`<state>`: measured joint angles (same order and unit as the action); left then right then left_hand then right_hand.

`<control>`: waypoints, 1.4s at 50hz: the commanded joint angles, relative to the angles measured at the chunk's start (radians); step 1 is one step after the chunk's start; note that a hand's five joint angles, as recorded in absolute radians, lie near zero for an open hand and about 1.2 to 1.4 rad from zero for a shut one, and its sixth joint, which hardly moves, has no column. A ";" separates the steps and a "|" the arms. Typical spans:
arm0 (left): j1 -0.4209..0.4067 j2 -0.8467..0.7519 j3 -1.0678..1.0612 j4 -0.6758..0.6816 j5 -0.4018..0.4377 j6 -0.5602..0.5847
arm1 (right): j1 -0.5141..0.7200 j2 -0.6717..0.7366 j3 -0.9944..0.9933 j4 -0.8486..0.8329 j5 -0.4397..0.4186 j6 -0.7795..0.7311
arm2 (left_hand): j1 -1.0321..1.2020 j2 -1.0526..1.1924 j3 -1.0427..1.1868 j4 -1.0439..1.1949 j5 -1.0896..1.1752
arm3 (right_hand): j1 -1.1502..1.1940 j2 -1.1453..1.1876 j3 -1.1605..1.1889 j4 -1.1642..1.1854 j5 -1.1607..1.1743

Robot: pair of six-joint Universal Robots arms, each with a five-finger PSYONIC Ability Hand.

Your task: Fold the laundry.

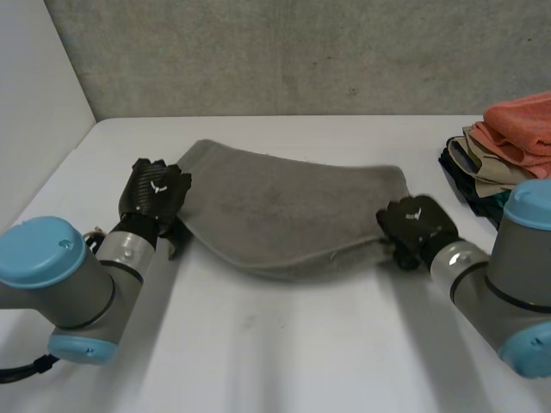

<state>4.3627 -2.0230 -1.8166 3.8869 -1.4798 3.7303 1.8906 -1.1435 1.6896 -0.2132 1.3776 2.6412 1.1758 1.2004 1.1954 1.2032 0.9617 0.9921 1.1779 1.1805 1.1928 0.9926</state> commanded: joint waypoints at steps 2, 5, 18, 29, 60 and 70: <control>0.024 -0.010 -0.038 -0.023 0.004 -0.001 | -0.082 -0.044 0.041 0.190 -0.087 0.003 | -0.321 -0.345 -0.341 -0.348 -0.281 | 0.404 0.218 0.216 0.203 0.229; 0.046 -0.014 -0.033 -0.040 0.006 -0.001 | -0.093 -0.047 0.042 0.193 -0.095 0.008 | -0.445 -0.470 -0.465 -0.473 -0.406 | 0.404 0.218 0.216 0.203 0.229; 0.143 -0.028 -0.027 -0.106 0.009 -0.020 | -0.148 -0.047 0.041 0.169 -0.092 0.017 | -0.495 -0.520 -0.515 -0.523 -0.456 | 0.404 0.218 0.216 0.203 0.229; 0.164 -0.031 -0.012 -0.127 0.105 -0.230 | -0.146 -0.047 0.048 0.156 -0.091 0.020 | -0.466 -0.491 -0.486 -0.494 -0.427 | 0.404 0.218 0.216 0.203 0.229; 0.193 0.648 -0.170 -0.888 0.096 0.126 | -0.169 -0.377 0.031 0.670 -0.078 -0.510 | 0.220 0.196 0.201 0.193 0.260 | 0.404 0.218 0.216 0.203 0.229; 0.161 0.379 -0.109 -0.854 0.090 0.226 | -0.174 -0.241 0.015 0.701 -0.052 -0.607 | 0.220 0.196 0.201 0.193 0.260 | 0.404 0.218 0.216 0.203 0.229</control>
<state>4.5457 -1.4169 -1.9945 2.9317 -1.3828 3.9160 1.7108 -1.5021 1.7301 0.5016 1.3048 2.0554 1.1606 1.1970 1.1918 1.1985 0.9760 0.9921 1.1779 1.1805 1.1929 0.9927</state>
